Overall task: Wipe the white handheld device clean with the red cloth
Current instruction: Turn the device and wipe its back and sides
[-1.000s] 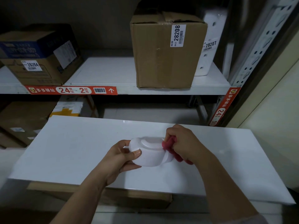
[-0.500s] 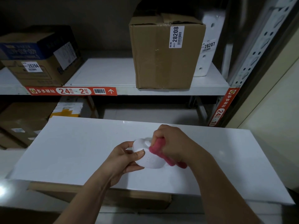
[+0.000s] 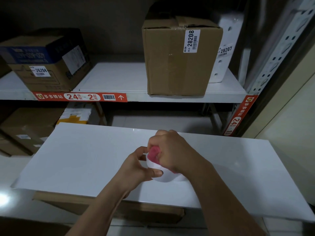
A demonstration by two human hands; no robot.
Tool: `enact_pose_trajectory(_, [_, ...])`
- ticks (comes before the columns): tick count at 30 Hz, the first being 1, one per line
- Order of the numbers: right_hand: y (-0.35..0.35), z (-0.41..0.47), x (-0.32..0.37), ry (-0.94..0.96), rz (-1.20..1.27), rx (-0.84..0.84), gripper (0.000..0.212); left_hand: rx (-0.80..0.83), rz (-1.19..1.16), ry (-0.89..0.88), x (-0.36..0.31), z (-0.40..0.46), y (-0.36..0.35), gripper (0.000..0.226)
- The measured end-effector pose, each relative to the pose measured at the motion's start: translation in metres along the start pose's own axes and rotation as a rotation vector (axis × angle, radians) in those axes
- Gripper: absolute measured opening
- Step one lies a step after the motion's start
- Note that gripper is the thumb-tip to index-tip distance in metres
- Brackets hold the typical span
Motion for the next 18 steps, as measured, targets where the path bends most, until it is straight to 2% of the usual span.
enact_pose_trajectory(3, [0.003, -0.002, -0.014, -0.097, -0.047, -0.032, 0.012, 0.011, 0.029, -0.013, 0.002, -0.002, 0.001, 0.053])
enact_pose_trajectory(7, [0.009, -0.016, -0.04, -0.259, 0.025, -0.059, 0.008, 0.006, 0.041, -0.023, 0.004, -0.003, 0.002, 0.055])
enact_pose_trajectory(13, [0.012, -0.009, -0.013, -0.137, 0.159, 0.017, 0.014, 0.039, 0.06, -0.095, 0.001, -0.002, 0.0, 0.053])
enact_pose_trajectory(18, [0.008, -0.02, -0.046, -0.31, 0.184, -0.008, 0.018, 0.087, 0.091, -0.113, 0.002, -0.007, 0.004, 0.06])
Point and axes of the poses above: each hand's wrist, its own z-axis towards the middle knuckle, its own y-axis out of the back of the hand, x = y × z, the point moved 4 cm from there along z, towards the middle knuckle, and after that the axes turned 12 degrees about y, right-handed, at the moved point
